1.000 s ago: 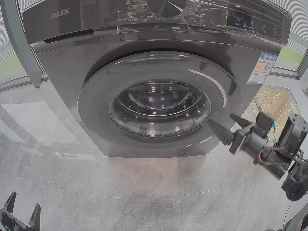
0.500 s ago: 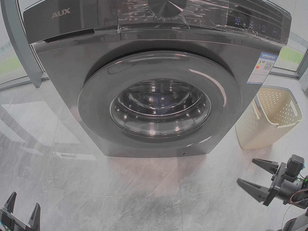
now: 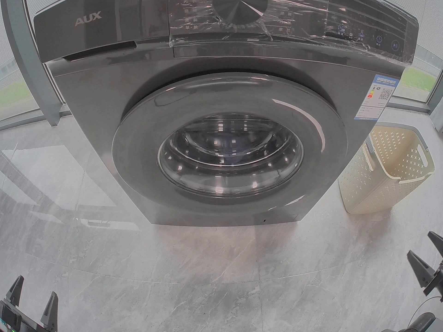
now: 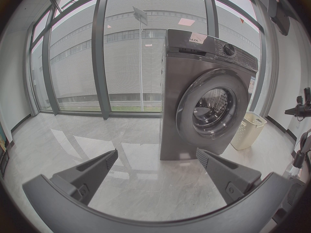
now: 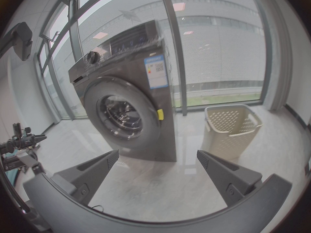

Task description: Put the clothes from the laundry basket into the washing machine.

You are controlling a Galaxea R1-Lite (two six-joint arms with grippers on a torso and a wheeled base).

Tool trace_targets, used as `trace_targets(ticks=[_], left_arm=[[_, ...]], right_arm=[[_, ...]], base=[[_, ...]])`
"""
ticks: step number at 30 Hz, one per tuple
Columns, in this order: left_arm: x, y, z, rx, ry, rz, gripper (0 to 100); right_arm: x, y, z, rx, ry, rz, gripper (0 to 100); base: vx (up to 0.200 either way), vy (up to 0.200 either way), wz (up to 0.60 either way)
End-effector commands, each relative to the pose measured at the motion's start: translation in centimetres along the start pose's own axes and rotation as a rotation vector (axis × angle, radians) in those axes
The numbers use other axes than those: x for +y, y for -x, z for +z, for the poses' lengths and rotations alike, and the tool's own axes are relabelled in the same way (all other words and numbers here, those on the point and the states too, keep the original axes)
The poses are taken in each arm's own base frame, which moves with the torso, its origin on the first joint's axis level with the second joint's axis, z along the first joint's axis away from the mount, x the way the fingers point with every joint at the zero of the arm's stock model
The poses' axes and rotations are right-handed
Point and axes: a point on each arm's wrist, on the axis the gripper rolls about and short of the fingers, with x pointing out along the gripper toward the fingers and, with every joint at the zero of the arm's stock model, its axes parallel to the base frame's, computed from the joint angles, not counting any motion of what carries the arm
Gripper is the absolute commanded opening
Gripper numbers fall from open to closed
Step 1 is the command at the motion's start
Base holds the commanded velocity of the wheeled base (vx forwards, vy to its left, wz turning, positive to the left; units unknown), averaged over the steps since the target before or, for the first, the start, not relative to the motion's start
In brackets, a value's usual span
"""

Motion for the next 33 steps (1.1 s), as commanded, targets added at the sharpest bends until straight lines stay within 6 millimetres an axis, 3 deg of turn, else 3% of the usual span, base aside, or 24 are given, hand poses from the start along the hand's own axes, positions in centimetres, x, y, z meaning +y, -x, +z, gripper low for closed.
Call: trace_targets(ticks=[1,3,7,10,17,33], left_arm=[[0.0,-0.1,-0.4,0.008,0.000,0.000,100],[0.0,-0.1,-0.4,0.009,0.000,0.000,100],[0.0,-0.1,-0.4,0.008,0.000,0.000,100],[0.0,-0.1,-0.4,0.008,0.000,0.000,100],[0.0,-0.1,-0.4,0.008,0.003,0.000,100],[0.0,-0.1,-0.5,0.008,-0.031,0.000,100]], right_arm=[[0.8,4.4,-0.5,-0.215,0.079,-0.148,100],[0.8,4.4,-0.9,-0.209,0.081,-0.148,100],[0.5,4.2,-4.6,-0.176,0.085,-0.134,100],[0.4,4.3,-6.1,-0.115,0.093,-0.144,100],[0.1,4.4,-6.3,-0.082,0.080,-0.252,100],[0.1,4.2,-6.6,-0.050,0.084,-0.232,100]], base=[[0.000,0.000,0.00],[0.000,0.000,0.00],[0.000,0.000,0.00],[0.000,0.000,0.00],[0.000,0.000,0.00],[0.000,0.000,0.00]])
